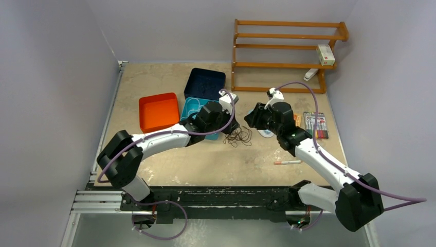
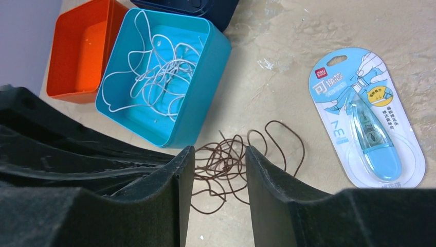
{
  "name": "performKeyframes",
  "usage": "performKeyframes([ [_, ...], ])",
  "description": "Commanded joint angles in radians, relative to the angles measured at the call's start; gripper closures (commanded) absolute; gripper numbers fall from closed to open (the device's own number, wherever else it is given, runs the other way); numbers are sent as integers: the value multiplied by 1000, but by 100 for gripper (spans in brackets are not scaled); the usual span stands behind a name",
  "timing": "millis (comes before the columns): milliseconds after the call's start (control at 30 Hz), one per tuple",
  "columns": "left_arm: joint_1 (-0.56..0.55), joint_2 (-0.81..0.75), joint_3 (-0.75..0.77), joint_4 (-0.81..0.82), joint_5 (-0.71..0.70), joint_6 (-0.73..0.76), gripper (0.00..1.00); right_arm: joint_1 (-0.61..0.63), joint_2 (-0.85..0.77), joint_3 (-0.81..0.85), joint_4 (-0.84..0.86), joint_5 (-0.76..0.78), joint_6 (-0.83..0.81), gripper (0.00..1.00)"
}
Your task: Untangle the cables
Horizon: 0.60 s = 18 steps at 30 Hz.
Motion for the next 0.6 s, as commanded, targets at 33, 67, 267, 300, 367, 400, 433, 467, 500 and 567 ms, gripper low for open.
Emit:
performKeyframes([
  [33,-5,-66,41,7,-11,14,100,-5,-19,-32,83,-19,-14,55],
  [67,-5,-68,42,6,-11,16,100,-6,-24,-42,98,-39,-25,54],
  [267,-4,-80,58,-6,-65,21,100,-4,-92,-137,190,-126,-74,45],
  [300,-3,-81,61,-7,-72,22,100,-4,-110,-158,207,-131,-74,44],
  [367,-4,-78,72,-10,-76,23,100,-4,-148,-203,244,-144,-76,41],
  [400,-3,-78,75,-10,-76,24,100,-5,-163,-220,260,-152,-77,40],
  [433,-3,-77,78,-11,-75,22,100,-4,-172,-234,280,-159,-81,39],
  [467,-3,-75,82,-11,-72,20,100,-5,-176,-246,305,-170,-86,38],
  [500,-4,-74,83,-10,-69,20,100,-4,-172,-255,326,-187,-89,38],
  [567,-3,-73,86,-6,-59,14,100,-6,-152,-259,357,-208,-102,38],
])
